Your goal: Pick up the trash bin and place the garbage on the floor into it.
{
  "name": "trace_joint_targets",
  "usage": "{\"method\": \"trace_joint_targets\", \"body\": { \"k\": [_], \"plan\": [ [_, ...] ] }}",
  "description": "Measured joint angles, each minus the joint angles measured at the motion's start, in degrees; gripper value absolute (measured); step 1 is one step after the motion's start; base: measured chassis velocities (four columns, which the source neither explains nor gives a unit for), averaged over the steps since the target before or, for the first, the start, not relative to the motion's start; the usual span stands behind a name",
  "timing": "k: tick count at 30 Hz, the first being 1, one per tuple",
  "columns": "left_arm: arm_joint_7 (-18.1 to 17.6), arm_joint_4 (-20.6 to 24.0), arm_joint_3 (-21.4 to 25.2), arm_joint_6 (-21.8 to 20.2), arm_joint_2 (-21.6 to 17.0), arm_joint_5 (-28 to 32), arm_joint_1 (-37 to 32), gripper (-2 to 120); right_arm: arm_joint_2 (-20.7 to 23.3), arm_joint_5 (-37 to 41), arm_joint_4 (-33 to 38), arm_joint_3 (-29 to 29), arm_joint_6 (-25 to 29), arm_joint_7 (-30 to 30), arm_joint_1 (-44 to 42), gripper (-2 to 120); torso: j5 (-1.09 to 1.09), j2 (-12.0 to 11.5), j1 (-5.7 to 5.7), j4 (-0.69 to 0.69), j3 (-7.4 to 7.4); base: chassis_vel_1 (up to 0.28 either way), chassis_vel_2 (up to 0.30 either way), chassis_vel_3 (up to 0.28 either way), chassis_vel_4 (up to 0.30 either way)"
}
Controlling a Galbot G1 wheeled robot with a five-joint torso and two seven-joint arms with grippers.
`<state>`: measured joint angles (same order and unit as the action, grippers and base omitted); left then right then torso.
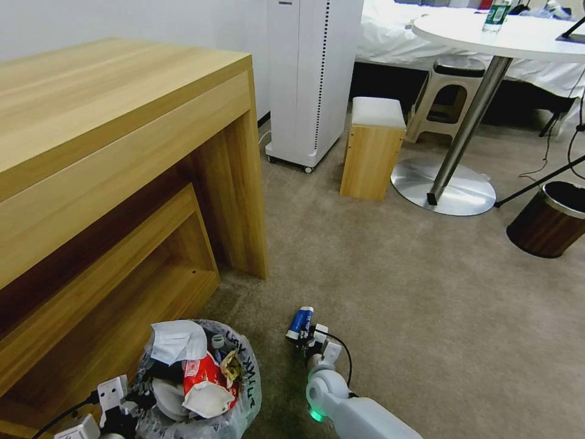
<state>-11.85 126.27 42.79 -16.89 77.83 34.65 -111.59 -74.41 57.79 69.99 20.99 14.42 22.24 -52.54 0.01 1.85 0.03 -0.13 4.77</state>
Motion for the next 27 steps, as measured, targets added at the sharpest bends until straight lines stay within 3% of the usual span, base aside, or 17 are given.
{"method": "trace_joint_targets", "body": {
  "k": [3,10,11,13,15,18,21,27],
  "plan": [
    [0.0,-0.1,0.0,0.0,0.3,-0.2,0.0,0,5.5,-1.4,7.9,1.3,1.6,-1.9,-0.6,0,0.01,0.0,0.00,0.00,-0.01,0.000,0.000,0.000,0.000],
    [0.1,-0.1,0.0,0.1,0.6,-0.6,-0.1,0,14.0,-6.0,15.8,5.0,6.1,-5.9,0.4,0,0.00,0.0,0.00,-0.02,0.00,0.000,0.000,0.000,0.000],
    [0.1,0.2,0.0,0.1,0.6,-0.7,-0.5,0,20.1,-9.2,25.0,12.1,9.5,-9.8,6.2,0,0.01,0.0,0.00,0.00,0.00,0.000,0.000,0.000,0.000],
    [0.1,1.1,0.0,0.0,0.4,-0.8,-0.9,0,23.2,-10.9,31.3,19.5,10.6,-11.3,13.1,0,-0.02,0.0,0.00,0.01,-0.01,0.000,0.000,0.000,0.000],
    [0.1,1.4,0.1,0.0,0.3,-0.8,-1.0,0,24.0,-11.2,33.0,22.8,10.8,-11.3,15.7,0,-0.02,0.0,0.00,0.01,0.00,0.000,0.000,0.000,0.000],
    [-0.2,2.8,0.2,-0.6,0.1,-0.5,-1.6,0,24.9,-12.1,36.1,32.8,11.0,-11.3,23.9,0,-0.02,0.0,0.00,0.01,0.00,0.000,0.000,0.000,0.000],
    [-0.8,4.3,0.5,-1.4,-0.4,0.4,-2.3,0,24.7,-12.5,36.8,38.0,11.3,-11.0,29.0,0,-0.02,0.0,0.00,0.01,0.00,0.000,0.000,0.000,0.000],
    [-1.7,6.4,1.5,-2.6,-1.7,2.0,-3.2,0,24.2,-12.6,38.1,41.2,11.2,-10.5,33.6,0,-0.02,0.0,0.00,0.00,0.00,0.000,0.000,0.000,0.000]
  ]
}}
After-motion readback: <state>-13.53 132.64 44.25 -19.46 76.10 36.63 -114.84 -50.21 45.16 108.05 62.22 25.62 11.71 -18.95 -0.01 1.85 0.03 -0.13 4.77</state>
